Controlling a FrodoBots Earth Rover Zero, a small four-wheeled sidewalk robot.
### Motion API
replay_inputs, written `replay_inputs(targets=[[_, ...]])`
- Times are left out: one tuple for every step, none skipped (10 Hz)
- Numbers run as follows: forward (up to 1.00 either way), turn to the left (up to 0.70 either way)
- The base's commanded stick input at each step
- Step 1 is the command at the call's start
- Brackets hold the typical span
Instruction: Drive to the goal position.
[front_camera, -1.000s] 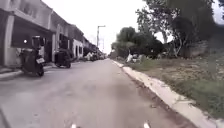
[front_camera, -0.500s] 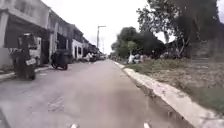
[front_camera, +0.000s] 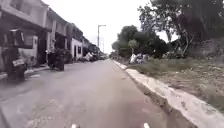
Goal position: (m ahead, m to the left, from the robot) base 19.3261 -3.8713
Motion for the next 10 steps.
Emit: replay_inputs(targets=[[1.0,0.01],[1.0,0.01],[1.0,0.01],[1.0,0.01],[1.0,0.01],[1.0,0.01],[1.0,0.01],[1.0,0.01],[1.0,0.01],[1.0,0.01]])
